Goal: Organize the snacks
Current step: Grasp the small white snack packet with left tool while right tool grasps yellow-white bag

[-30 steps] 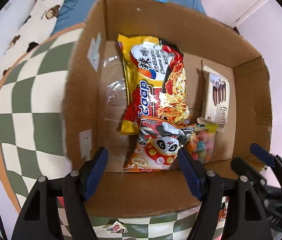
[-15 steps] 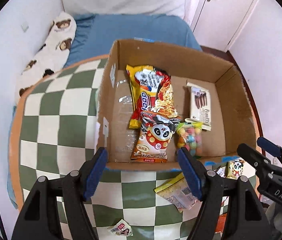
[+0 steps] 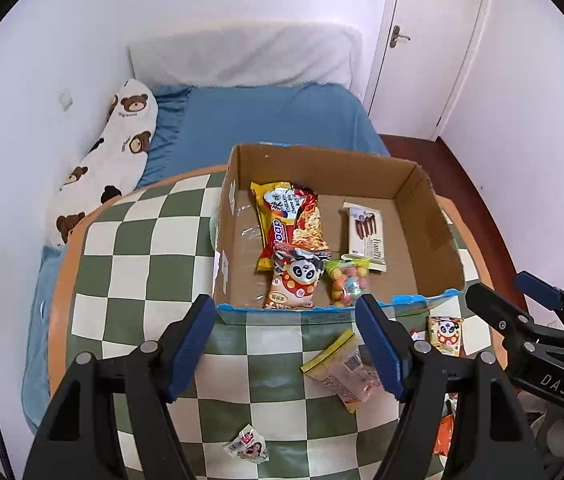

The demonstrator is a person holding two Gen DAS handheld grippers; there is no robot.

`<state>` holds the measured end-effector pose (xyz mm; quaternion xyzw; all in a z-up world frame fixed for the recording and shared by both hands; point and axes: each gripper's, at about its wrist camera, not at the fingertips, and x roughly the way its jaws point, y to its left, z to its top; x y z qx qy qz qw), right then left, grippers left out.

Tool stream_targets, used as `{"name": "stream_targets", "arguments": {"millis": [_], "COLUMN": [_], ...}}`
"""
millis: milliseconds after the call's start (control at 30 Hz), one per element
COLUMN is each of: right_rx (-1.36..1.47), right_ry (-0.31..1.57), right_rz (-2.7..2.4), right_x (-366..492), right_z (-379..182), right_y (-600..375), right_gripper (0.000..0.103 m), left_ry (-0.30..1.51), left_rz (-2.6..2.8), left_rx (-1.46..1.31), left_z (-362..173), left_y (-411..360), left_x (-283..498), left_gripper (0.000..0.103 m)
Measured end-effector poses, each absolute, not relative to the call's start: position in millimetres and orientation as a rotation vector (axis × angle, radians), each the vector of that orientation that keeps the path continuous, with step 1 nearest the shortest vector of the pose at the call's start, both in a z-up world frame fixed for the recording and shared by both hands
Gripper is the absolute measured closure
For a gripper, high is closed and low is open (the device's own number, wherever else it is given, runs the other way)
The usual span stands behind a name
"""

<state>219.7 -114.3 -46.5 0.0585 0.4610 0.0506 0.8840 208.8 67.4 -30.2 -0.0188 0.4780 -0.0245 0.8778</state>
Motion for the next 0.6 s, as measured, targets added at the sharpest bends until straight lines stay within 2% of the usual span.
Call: {"name": "stream_targets", "arguments": {"millis": [33,67,200,300,500,600], "right_rx": [0.128,0.141,0.173,0.229,0.413,0.338], "right_ry": [0.955,0.954,1.006,1.120,1.329,1.374], "right_rz": [0.108,0.111,0.101,0.058,-0.017,0.024], "right_x": [216.2,211.6,195.6,177.3,136.6,131.7], "right_z": [-43.9,-42.5,-56.5,-94.1,-178.8,-204.2], "right_y": [-114.8,-116.3,-124.7,-143.6,-187.3,-173.6], "right_gripper": [0.006,0.006,0.006,0.006,0.006,0.006], "left_ry": [0.997,0.996,1.019,1.085,1.286,1.378], "left_rz": [-0.056,-0.060,-0.067,-0.045,0.042,0.126], "left_rx": [-0.039,-0.044,-0.065,-0.083,-0.110,-0.124], "left_z": [-28.2,-27.3,-37.6,-63.3,-147.5,-192.6], "left_y": [66.3,65.8,66.9,72.9,95.2,111.4], "left_x": [205.3,202.3,190.5,180.3,155.3,135.8], "left_gripper": [0.013,0.001,0.000,0.000,0.000,0.001]}}
